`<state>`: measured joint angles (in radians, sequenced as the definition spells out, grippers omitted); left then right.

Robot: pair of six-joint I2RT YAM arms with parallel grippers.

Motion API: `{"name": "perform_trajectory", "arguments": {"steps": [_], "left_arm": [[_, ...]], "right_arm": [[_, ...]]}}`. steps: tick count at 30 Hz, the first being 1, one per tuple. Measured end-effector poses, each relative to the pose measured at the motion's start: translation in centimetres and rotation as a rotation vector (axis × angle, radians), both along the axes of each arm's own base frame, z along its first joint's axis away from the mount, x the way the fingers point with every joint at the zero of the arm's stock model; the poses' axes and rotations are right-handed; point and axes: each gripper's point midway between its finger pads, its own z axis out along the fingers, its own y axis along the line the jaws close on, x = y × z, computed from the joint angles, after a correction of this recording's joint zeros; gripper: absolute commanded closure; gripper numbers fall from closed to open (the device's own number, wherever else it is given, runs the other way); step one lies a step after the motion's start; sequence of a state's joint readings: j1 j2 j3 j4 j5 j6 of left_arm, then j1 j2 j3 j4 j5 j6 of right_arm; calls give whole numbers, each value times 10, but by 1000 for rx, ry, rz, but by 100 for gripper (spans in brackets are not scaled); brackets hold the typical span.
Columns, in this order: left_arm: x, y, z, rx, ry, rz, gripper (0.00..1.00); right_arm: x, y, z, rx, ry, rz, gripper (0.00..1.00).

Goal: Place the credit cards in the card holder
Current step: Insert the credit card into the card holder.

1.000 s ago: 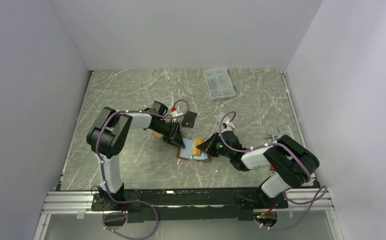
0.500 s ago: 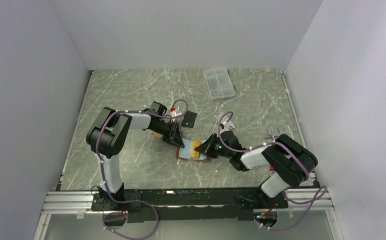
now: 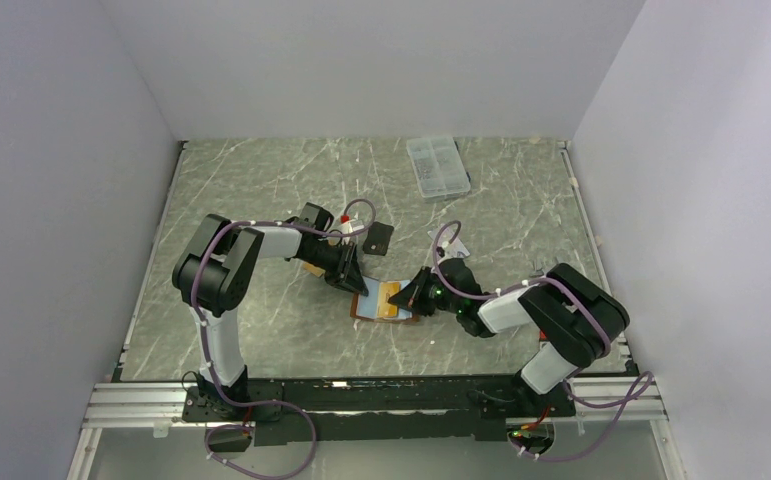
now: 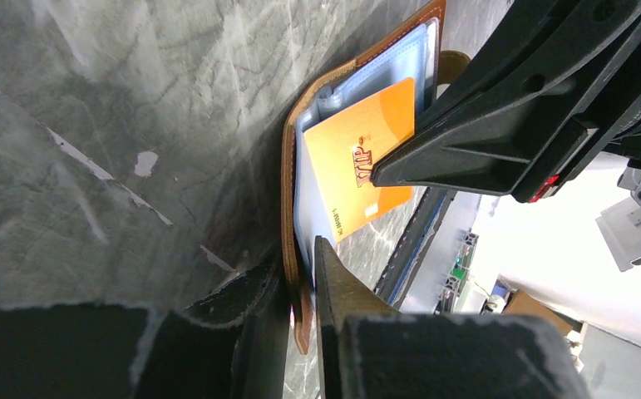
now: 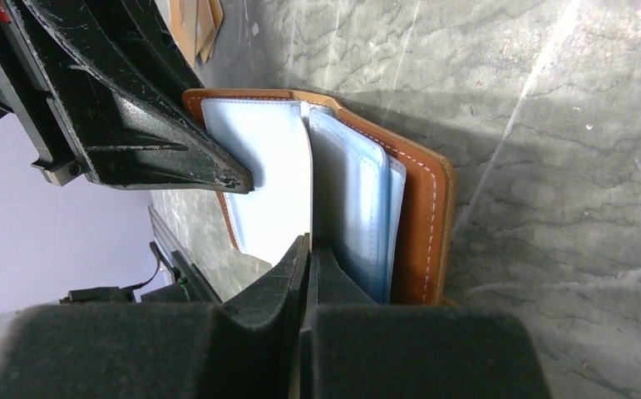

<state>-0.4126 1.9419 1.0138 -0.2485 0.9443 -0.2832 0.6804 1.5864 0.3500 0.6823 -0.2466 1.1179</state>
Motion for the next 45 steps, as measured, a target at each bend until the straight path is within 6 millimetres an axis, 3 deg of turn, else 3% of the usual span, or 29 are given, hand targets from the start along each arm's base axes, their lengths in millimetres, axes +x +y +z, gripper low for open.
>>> {"name": "perform_trajectory", "arguments": {"steps": [6, 13, 18, 31, 40, 45], "left_arm": [[1, 1, 0, 0, 0, 2, 80], [1, 1, 0, 0, 1, 3, 81], [1, 1, 0, -2, 1, 2, 82], [0, 1, 0, -2, 2, 1, 82], [0, 1, 0, -3, 1, 1, 82], [0, 1, 0, -2, 1, 1, 82]], "right_arm": [[2, 1, -2, -5, 14, 14, 99], [2, -3, -4, -34, 29, 14, 63], [2, -6, 4, -45, 9, 18, 55], [1, -16, 5, -93, 7, 13, 58], [-5, -28, -1, -160, 23, 4, 91], [-5, -29, -2, -165, 30, 1, 100]]}}
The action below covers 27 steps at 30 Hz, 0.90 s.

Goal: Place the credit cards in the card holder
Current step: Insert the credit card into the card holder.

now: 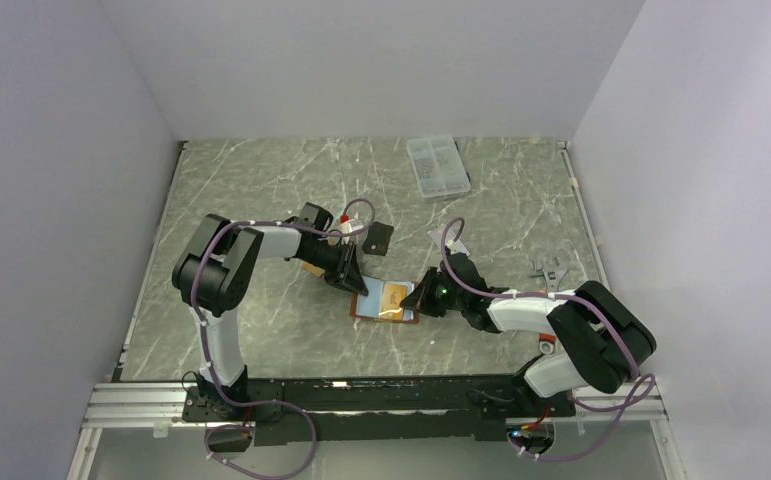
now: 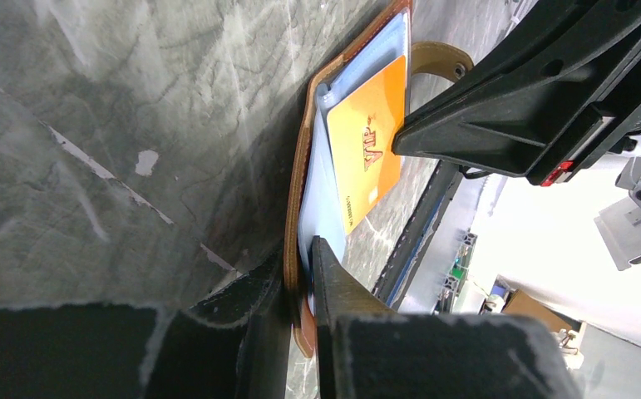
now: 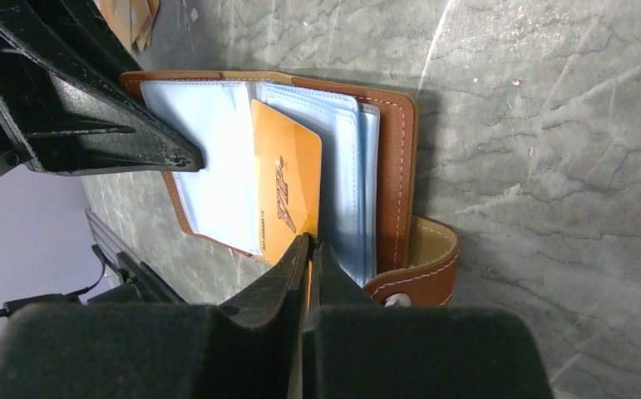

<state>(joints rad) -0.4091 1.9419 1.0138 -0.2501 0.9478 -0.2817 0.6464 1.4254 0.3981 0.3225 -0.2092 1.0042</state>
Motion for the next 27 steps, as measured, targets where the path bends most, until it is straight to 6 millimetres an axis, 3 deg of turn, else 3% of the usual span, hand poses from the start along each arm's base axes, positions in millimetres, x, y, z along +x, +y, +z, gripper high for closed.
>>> {"name": "perform_trajectory", "arguments": {"steps": [27], "left_arm": [[0, 0, 0, 1, -3, -3, 80]], "right_arm": [[10, 15, -2, -18, -8, 81, 100]]}}
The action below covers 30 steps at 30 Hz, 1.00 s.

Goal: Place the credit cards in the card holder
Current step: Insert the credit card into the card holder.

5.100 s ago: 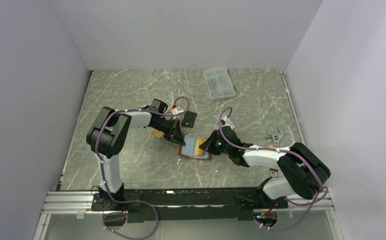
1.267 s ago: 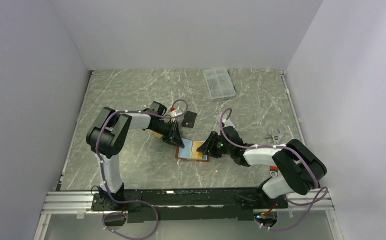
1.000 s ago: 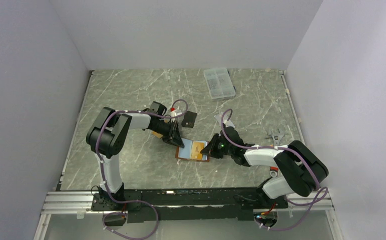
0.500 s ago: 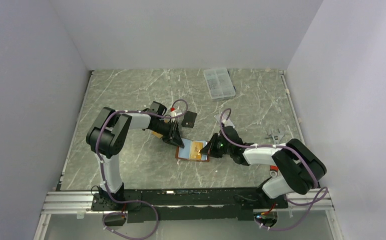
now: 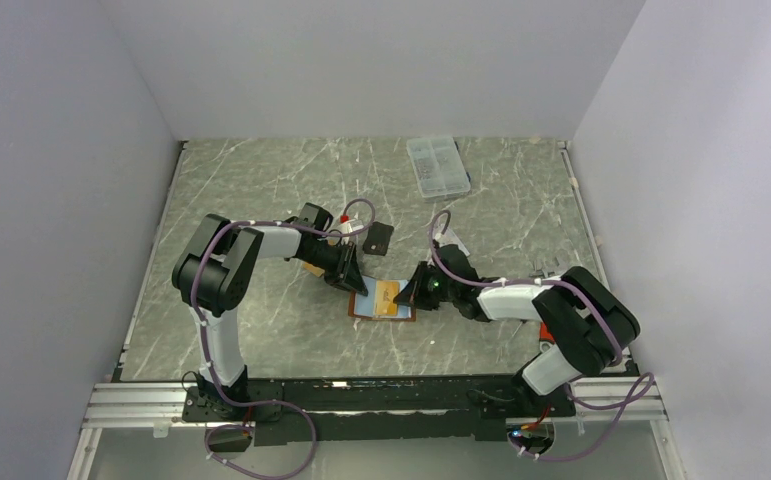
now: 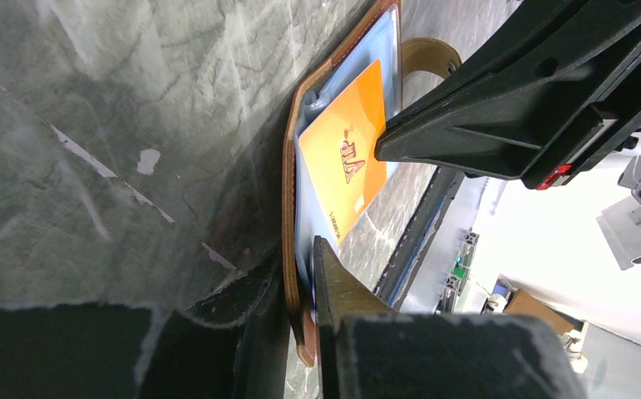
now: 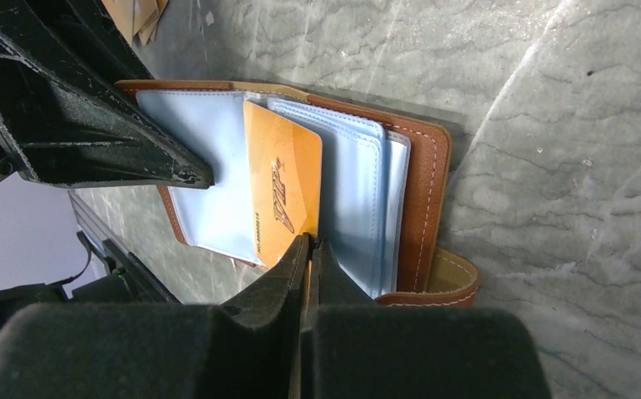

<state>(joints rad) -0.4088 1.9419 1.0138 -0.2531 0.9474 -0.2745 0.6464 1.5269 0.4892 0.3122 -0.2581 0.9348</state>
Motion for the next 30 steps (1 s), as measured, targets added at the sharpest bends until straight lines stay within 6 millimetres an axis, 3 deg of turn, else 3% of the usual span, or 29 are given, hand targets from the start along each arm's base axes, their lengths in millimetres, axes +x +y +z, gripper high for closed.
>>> {"name": "perform_trajectory", "arguments": {"steps": [30], "left_arm": [[-2, 2, -1, 15, -2, -27, 78]], "right_arm": [[-5, 4, 1, -17, -27, 75, 100]]}}
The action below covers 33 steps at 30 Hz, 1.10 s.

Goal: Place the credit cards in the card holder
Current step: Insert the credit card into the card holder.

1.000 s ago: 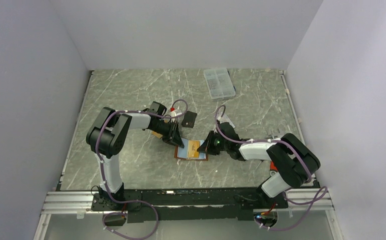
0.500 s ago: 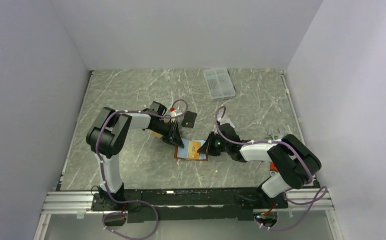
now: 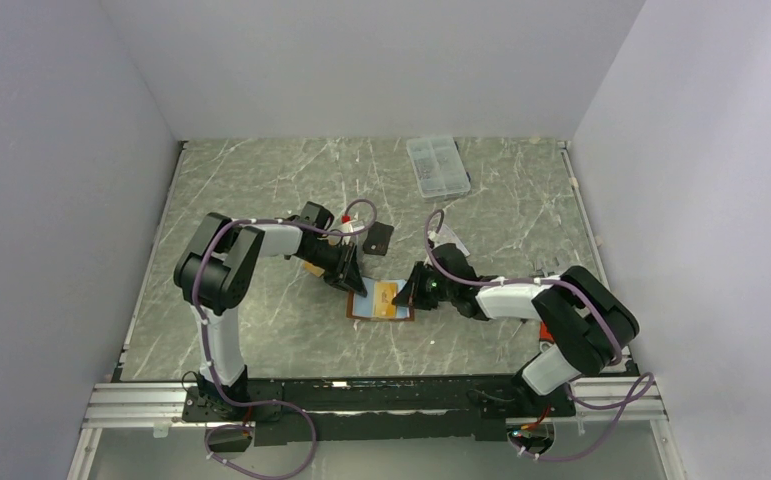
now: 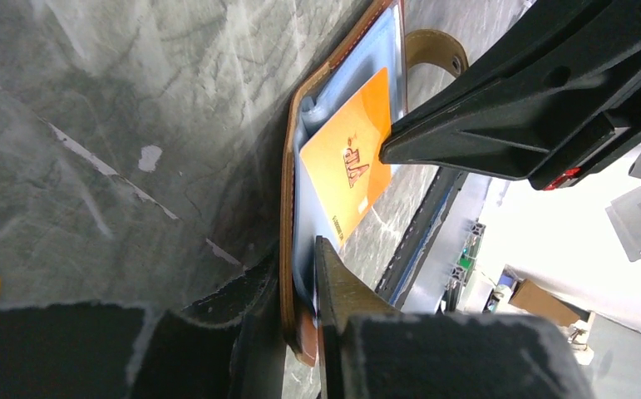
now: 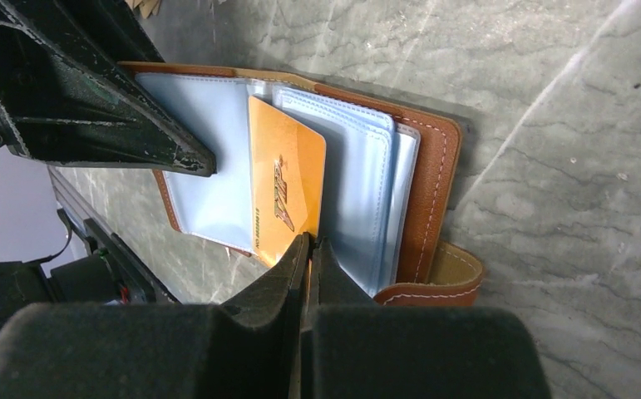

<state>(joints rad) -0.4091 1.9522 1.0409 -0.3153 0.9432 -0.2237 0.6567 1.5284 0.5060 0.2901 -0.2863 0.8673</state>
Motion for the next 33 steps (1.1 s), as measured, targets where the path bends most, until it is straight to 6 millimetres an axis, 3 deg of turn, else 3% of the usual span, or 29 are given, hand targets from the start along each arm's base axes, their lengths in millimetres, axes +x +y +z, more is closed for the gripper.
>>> {"name": "perform_trajectory", "arguments": {"steps": [6, 8, 12, 14, 15, 17, 27, 30, 33], "left_arm": [[1, 1, -2, 13, 3, -17, 75], [4, 1, -1, 18, -10, -30, 69], [9, 1, 4, 23, -50, -64, 47], [10, 3, 7, 28, -71, -90, 4], [11, 4, 7, 27, -87, -106, 1], [8, 2, 21, -5, -77, -129, 1], [9, 29, 30, 105, -193, -238, 1], [14, 42, 43, 166, -286, -259, 1], [24, 52, 69, 207, -404, -268, 0]], "right_arm": [[1, 3, -2, -2, 0, 16, 100], [1, 4, -3, 0, 1, 17, 100], [2, 5, -2, 4, -3, 19, 100], [2, 5, -2, 3, -6, 19, 100], [2, 5, -1, 2, -7, 19, 100], [2, 5, -2, -2, -6, 20, 100], [2, 4, -2, -7, -6, 18, 100], [2, 4, -3, -11, -4, 16, 100], [2, 3, -3, -15, -4, 16, 100]]}}
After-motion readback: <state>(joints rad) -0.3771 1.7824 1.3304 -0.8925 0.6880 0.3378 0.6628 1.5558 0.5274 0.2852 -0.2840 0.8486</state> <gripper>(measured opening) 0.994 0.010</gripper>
